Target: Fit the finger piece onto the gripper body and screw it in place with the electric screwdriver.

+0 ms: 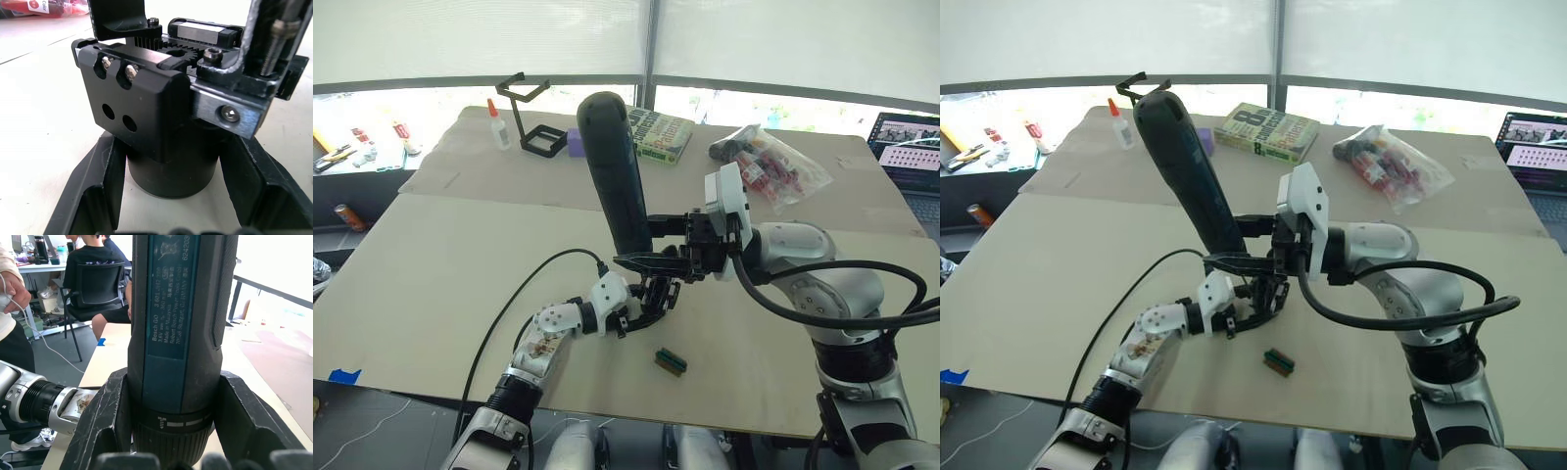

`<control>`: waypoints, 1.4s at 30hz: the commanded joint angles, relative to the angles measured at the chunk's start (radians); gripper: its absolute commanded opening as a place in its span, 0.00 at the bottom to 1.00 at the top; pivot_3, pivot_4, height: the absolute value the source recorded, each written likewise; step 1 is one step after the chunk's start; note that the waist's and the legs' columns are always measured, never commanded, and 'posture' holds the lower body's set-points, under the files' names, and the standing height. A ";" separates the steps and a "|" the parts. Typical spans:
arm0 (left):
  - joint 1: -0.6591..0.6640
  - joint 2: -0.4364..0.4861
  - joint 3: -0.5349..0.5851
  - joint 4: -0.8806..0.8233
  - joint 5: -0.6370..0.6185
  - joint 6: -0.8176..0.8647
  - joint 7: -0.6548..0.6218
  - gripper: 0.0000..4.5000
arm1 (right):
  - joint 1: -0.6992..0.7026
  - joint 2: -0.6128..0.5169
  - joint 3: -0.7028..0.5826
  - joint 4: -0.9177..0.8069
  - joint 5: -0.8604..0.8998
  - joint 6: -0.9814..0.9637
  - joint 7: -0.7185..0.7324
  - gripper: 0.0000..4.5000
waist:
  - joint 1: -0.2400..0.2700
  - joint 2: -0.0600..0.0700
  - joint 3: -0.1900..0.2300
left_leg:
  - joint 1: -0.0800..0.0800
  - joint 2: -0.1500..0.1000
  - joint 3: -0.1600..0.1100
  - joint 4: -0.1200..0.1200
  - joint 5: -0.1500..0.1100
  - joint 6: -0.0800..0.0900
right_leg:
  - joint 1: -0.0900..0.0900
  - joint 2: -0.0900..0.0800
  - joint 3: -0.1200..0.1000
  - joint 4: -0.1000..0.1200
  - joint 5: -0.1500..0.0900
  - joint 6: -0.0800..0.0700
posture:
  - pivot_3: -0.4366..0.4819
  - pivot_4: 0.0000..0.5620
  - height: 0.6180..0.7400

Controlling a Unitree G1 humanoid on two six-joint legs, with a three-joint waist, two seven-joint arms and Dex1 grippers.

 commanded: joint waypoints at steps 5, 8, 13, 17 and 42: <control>0.024 -0.009 -0.036 0.010 0.018 0.019 0.001 0.51 | 0.009 0.001 -0.026 -0.029 0.004 -0.043 -0.006 0.43 | 0.000 0.000 0.000 | 0.000 0.000 0.000 0.000 0.000 0.000 | 0.000 0.000 0.000 0.000 0.000 0.000 | 0.48 0.27 1.00; 0.023 -0.009 -0.036 0.011 0.018 0.019 0.001 0.51 | 0.018 -0.004 -0.025 -0.029 0.007 -0.041 -0.007 0.43 | 0.000 0.000 0.000 | 0.000 0.000 0.000 0.000 0.000 0.000 | 0.000 0.000 0.000 0.000 0.000 0.000 | 0.48 0.27 1.00; 0.024 -0.008 -0.037 0.012 0.018 0.019 0.002 0.51 | 0.028 -0.010 -0.024 -0.034 0.017 -0.035 -0.008 0.43 | 0.000 0.000 0.000 | 0.000 0.000 0.000 0.000 0.000 0.000 | 0.001 0.000 0.000 0.000 0.000 0.000 | 0.48 0.27 1.00; 0.023 -0.008 -0.037 0.013 0.018 0.019 0.002 0.51 | 0.029 -0.009 -0.024 -0.034 0.024 -0.032 -0.009 0.43 | 0.000 0.000 0.000 | 0.000 0.000 0.000 0.000 0.000 0.000 | 0.001 0.000 0.000 0.000 0.000 0.000 | 0.48 0.27 1.00; 0.012 -0.010 -0.037 0.024 0.017 0.018 -0.002 0.51 | 0.053 -0.017 -0.027 -0.021 0.011 -0.037 -0.039 0.43 | 0.001 0.000 0.000 | 0.000 0.000 0.000 0.000 0.000 0.000 | 0.001 0.000 0.000 0.000 0.000 0.000 | 0.48 0.27 1.00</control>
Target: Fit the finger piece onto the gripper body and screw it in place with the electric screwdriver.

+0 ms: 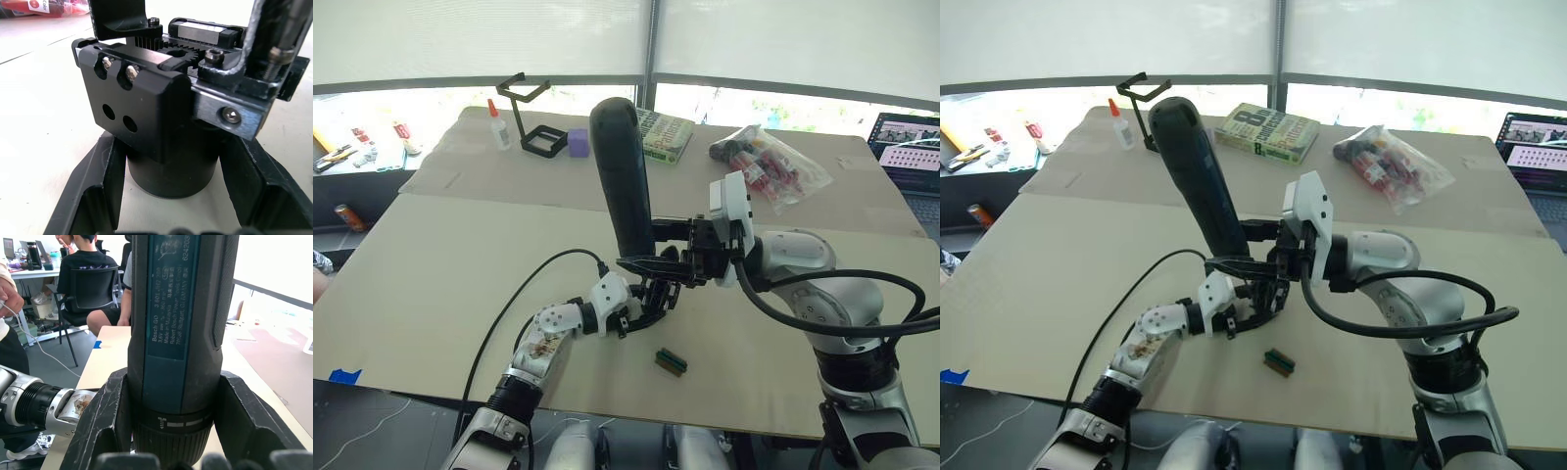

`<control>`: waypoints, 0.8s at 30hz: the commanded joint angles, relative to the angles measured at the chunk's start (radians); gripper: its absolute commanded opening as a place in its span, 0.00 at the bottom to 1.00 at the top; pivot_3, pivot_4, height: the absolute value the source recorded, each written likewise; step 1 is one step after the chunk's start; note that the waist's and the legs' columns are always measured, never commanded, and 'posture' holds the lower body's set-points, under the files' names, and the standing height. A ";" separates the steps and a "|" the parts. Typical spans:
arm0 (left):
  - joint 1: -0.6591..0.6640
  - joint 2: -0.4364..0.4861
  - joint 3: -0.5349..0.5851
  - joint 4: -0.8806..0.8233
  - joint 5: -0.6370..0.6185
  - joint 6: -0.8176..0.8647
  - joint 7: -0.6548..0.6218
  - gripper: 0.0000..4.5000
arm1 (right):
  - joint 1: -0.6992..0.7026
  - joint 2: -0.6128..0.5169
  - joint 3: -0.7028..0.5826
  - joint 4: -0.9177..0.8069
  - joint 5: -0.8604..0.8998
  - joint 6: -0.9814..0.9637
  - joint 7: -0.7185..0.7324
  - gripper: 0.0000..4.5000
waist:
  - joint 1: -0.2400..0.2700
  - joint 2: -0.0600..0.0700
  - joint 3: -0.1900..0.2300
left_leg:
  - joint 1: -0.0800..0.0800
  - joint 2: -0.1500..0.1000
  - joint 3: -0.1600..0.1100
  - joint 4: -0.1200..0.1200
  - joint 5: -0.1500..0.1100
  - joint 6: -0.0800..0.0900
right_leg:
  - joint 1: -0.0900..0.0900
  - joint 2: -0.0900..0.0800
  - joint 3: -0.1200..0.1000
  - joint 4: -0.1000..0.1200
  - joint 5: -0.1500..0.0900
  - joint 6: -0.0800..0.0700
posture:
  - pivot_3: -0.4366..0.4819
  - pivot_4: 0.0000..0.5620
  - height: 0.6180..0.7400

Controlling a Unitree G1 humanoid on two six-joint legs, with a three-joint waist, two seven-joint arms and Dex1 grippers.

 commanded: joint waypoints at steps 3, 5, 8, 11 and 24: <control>0.012 -0.010 -0.034 0.026 0.015 0.017 -0.006 0.51 | 0.025 -0.005 -0.027 0.005 -0.008 -0.020 -0.017 0.43 | 0.000 0.000 0.000 | 0.000 0.000 0.000 0.000 0.000 0.000 | 0.000 0.000 0.000 0.000 0.000 0.000 | 0.48 0.27 1.00; 0.011 -0.010 -0.033 0.027 0.016 0.016 -0.005 0.51 | 0.034 -0.003 -0.031 0.011 -0.008 -0.025 -0.023 0.43 | 0.000 0.000 0.000 | 0.000 0.000 0.000 0.000 0.000 0.000 | 0.001 0.000 0.000 0.000 0.000 0.000 | 0.48 0.27 1.00; 0.011 -0.010 -0.033 0.028 0.016 0.016 -0.004 0.51 | 0.046 -0.004 -0.034 0.023 -0.013 -0.039 -0.026 0.43 | 0.000 0.000 0.000 | 0.001 0.000 0.000 0.000 0.000 0.000 | 0.001 0.000 0.000 0.000 0.000 0.000 | 0.48 0.27 1.00; 0.011 -0.011 -0.032 0.029 0.017 0.014 -0.002 0.51 | 0.080 0.000 -0.034 0.032 -0.024 -0.057 -0.037 0.43 | 0.000 0.000 0.000 | 0.001 0.000 0.000 0.000 0.000 0.000 | 0.001 0.000 0.000 0.000 0.000 0.000 | 0.48 0.27 1.00; 0.004 -0.002 -0.027 0.029 0.013 0.020 -0.009 0.51 | 0.171 0.017 0.002 0.038 -0.063 -0.127 -0.070 0.43 | -0.001 0.000 -0.002 | 0.005 0.000 -0.001 0.000 -0.001 0.001 | 0.005 -0.001 0.000 0.000 0.000 0.000 | 0.48 0.27 1.00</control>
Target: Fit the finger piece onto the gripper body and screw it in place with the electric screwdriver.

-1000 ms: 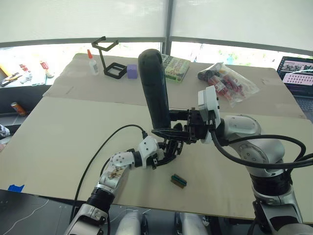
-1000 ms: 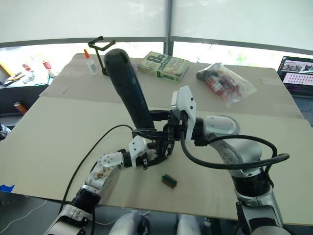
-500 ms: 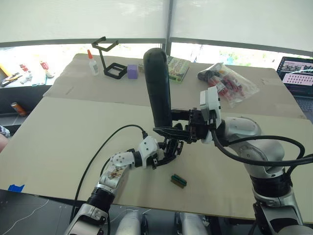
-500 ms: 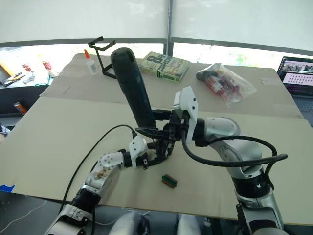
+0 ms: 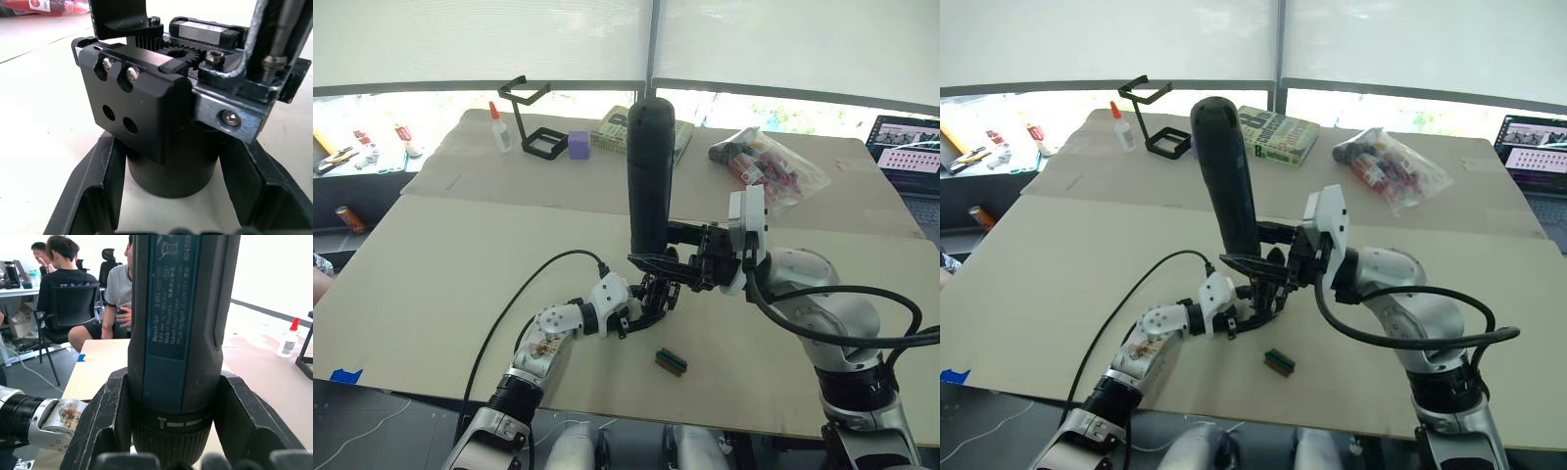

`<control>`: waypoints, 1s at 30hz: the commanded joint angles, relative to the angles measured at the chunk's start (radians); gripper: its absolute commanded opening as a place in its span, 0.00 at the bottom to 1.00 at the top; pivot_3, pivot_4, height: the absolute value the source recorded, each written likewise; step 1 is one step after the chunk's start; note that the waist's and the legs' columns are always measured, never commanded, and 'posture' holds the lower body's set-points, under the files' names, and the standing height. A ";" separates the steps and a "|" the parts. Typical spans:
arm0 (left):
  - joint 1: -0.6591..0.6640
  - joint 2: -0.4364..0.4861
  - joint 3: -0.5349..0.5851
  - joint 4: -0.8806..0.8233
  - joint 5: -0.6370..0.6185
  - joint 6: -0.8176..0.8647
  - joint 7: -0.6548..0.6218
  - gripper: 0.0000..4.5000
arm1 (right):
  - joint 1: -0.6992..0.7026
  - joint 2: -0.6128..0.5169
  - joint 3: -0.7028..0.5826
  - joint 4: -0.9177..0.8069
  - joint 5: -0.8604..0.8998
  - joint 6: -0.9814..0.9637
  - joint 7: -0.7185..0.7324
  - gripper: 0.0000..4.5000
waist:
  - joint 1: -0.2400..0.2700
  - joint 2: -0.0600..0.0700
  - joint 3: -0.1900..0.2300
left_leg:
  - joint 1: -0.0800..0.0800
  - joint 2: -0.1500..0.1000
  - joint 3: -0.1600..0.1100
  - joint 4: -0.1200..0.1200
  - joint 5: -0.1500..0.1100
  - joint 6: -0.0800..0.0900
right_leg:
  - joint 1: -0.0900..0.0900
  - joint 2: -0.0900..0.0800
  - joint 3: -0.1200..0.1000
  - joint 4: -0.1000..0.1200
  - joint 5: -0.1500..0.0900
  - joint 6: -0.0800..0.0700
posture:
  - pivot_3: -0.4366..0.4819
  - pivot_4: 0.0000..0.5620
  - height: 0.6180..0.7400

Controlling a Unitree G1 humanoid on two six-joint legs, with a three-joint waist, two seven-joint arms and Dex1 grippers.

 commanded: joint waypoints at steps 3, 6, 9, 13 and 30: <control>0.004 -0.002 -0.026 0.020 0.009 0.017 -0.014 0.51 | 0.055 0.000 0.042 0.032 -0.064 -0.013 -0.022 0.43 | -0.001 0.000 -0.001 | 0.000 0.000 0.000 0.000 0.000 0.000 | 0.000 0.000 0.000 0.000 0.000 0.000 | 0.48 0.27 1.00; 0.005 -0.002 -0.026 0.018 0.008 0.019 -0.014 0.51 | 0.058 0.007 0.060 0.037 -0.076 -0.025 -0.030 0.43 | -0.001 0.000 -0.001 | 0.001 0.000 0.000 0.000 0.000 0.000 | 0.000 0.000 0.000 0.000 0.000 0.000 | 0.48 0.27 1.00; 0.007 -0.002 -0.027 0.015 0.006 0.022 -0.016 0.51 | 0.056 0.012 0.071 0.040 -0.085 -0.028 -0.031 0.43 | -0.001 -0.001 -0.003 | 0.001 0.000 0.000 0.000 0.000 0.000 | 0.000 0.000 0.000 0.000 0.000 0.000 | 0.48 0.27 1.00; 0.006 -0.003 -0.028 0.016 0.006 0.024 -0.016 0.51 | 0.042 -0.001 0.104 0.028 -0.106 -0.016 -0.026 0.43 | -0.002 -0.001 -0.004 | 0.001 0.000 0.000 0.000 0.000 0.000 | 0.000 -0.001 0.000 0.000 0.000 0.000 | 0.48 0.27 1.00; 0.006 -0.013 -0.028 0.018 0.008 0.034 -0.011 0.51 | 0.077 0.002 0.144 -0.003 -0.100 -0.016 -0.015 0.43 | -0.001 -0.004 -0.008 | 0.001 0.000 -0.001 0.000 -0.002 0.002 | 0.001 -0.003 -0.001 -0.001 0.000 0.000 | 0.48 0.27 1.00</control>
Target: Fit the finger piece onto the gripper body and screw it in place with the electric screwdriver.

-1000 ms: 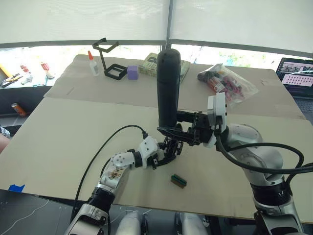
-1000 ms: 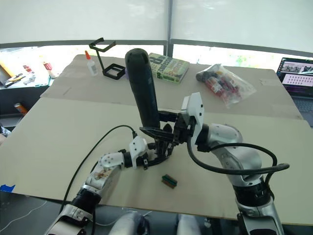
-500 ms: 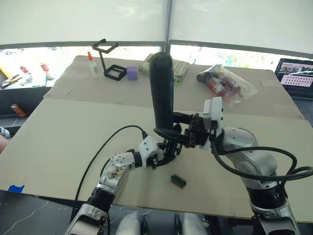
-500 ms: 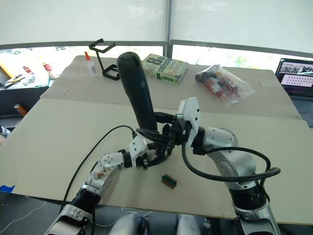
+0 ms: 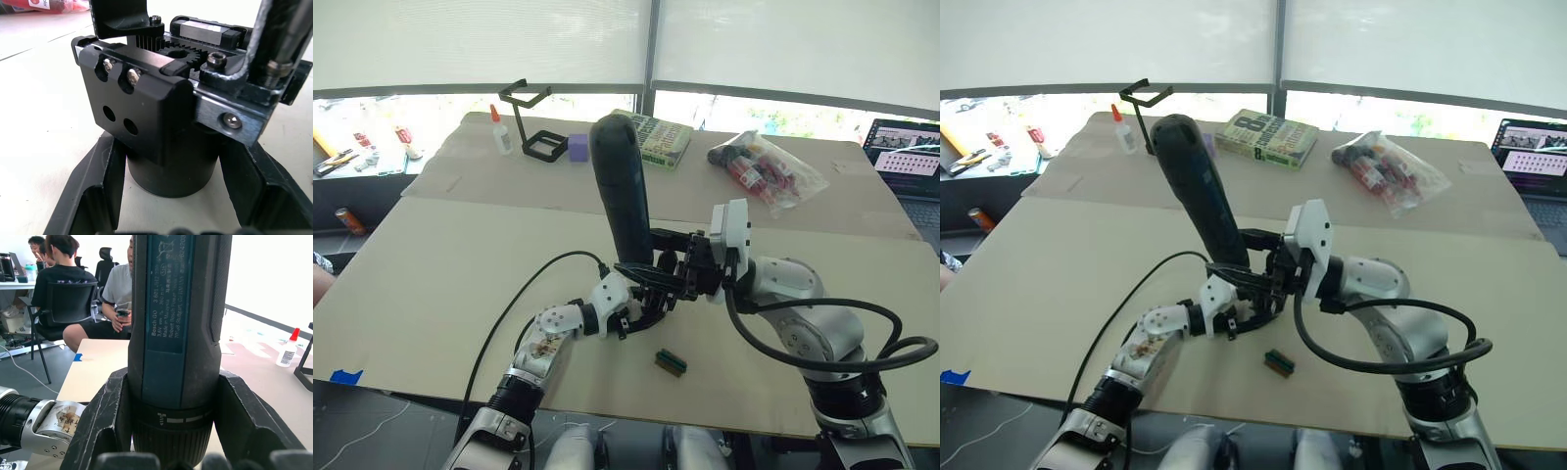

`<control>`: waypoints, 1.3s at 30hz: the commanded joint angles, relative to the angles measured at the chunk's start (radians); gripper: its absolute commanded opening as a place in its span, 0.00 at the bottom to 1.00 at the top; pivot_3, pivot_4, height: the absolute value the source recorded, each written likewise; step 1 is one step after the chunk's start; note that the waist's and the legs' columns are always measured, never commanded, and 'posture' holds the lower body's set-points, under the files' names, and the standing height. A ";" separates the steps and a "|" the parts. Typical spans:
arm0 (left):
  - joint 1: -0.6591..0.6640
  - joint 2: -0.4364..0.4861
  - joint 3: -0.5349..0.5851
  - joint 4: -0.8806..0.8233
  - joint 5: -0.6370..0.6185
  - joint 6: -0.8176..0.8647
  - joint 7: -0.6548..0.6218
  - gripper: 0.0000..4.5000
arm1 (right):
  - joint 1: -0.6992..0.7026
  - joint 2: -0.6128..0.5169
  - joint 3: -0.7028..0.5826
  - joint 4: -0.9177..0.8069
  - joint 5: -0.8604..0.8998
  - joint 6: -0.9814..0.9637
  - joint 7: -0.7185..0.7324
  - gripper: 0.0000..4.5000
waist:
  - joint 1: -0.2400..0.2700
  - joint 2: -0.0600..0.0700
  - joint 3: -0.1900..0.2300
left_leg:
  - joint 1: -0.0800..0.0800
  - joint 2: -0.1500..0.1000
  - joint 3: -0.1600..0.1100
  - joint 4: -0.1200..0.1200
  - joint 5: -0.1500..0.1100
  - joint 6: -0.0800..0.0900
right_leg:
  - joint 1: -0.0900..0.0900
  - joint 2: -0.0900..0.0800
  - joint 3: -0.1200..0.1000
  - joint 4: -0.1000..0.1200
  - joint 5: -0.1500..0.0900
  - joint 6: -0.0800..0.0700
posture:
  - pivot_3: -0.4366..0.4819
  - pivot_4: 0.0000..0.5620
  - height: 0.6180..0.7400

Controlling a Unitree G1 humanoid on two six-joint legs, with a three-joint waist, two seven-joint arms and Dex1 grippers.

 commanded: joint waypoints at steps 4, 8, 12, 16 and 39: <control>0.009 -0.007 -0.029 0.015 0.009 0.016 -0.011 0.51 | 0.056 -0.009 0.065 0.022 -0.038 0.028 0.022 0.43 | 0.000 0.000 0.000 | 0.000 0.000 0.000 0.000 0.000 0.000 | 0.000 0.000 0.000 0.000 0.000 0.000 | 0.48 0.27 1.00; 0.008 -0.005 -0.029 0.014 0.009 0.018 -0.013 0.51 | 0.057 -0.003 0.063 0.027 -0.042 0.017 0.020 0.43 | 0.000 0.000 0.000 | 0.000 0.000 0.000 0.000 0.000 0.000 | 0.000 0.000 0.000 0.000 0.000 0.000 | 0.48 0.27 1.00; 0.005 -0.003 -0.028 0.017 0.009 0.017 -0.015 0.51 | 0.057 0.005 0.039 0.053 -0.043 0.003 0.010 0.43 | 0.000 0.000 0.000 | 0.000 0.000 0.000 0.000 0.000 0.000 | 0.000 -0.001 0.000 0.000 0.000 0.000 | 0.48 0.27 1.00; 0.003 -0.002 -0.027 0.018 0.009 0.017 -0.015 0.51 | 0.064 0.018 -0.008 0.088 -0.021 -0.013 0.011 0.43 | 0.001 0.000 0.000 | 0.000 0.000 0.000 0.000 0.000 0.001 | 0.000 -0.001 0.000 0.000 0.000 0.000 | 0.48 0.27 1.00; 0.003 0.007 -0.023 0.012 0.006 0.023 -0.014 0.51 | 0.108 -0.004 -0.016 0.109 -0.030 -0.019 0.032 0.43 | 0.000 0.000 -0.001 | 0.001 0.001 -0.001 -0.002 -0.003 0.005 | 0.000 -0.003 0.000 -0.001 -0.001 -0.002 | 0.48 0.27 1.00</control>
